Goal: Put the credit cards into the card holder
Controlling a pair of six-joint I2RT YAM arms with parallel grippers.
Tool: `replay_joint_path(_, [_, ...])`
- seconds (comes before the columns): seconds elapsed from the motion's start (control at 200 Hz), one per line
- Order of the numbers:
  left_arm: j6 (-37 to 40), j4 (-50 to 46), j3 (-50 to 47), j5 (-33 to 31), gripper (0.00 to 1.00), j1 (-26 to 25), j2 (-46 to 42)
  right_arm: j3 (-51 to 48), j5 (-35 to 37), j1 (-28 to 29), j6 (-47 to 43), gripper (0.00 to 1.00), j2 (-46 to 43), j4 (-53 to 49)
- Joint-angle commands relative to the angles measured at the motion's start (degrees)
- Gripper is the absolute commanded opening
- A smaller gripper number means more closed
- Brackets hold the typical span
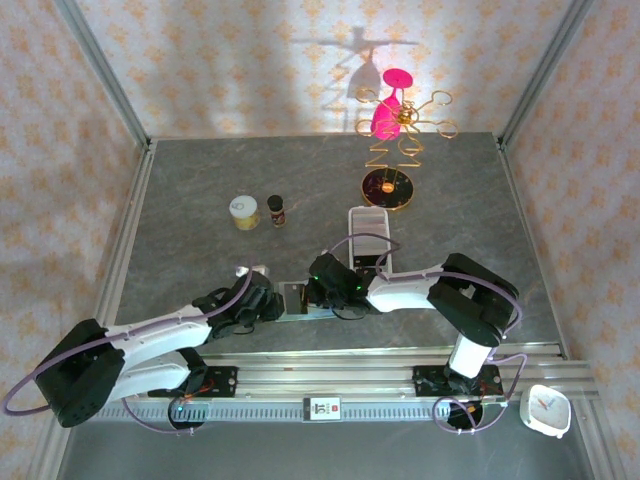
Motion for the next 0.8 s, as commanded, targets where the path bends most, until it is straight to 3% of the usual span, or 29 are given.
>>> replay_joint_path(0.0, [-1.43, -1.27, -1.03, -2.89, 0.46, -0.6, -2.92, -0.75, -0.88, 0.99, 1.46, 0.03, 0.84, 1.5])
replay_joint_path(0.18, [-2.69, -1.1, -1.84, -4.18, 0.46, -0.64, -4.67, -1.62, -0.8, 0.99, 2.01, 0.03, 1.03, 1.77])
replay_joint_path(0.285, [-4.04, 2.55, -3.64, -2.31, 0.38, -0.64, -6.38, -1.8, -0.58, 0.97, 2.19, 0.03, 0.92, 1.75])
replay_joint_path(0.43, [-4.95, 5.98, -4.93, -0.91, 0.35, -0.65, -8.13, -1.45, -0.93, 1.02, 2.2, 0.03, 1.29, 2.1])
replay_joint_path(0.796, [-8.14, 13.1, -8.24, 1.64, 0.39, -0.56, -7.99, -0.79, -1.67, 1.6, 2.19, 0.03, 1.76, 3.11])
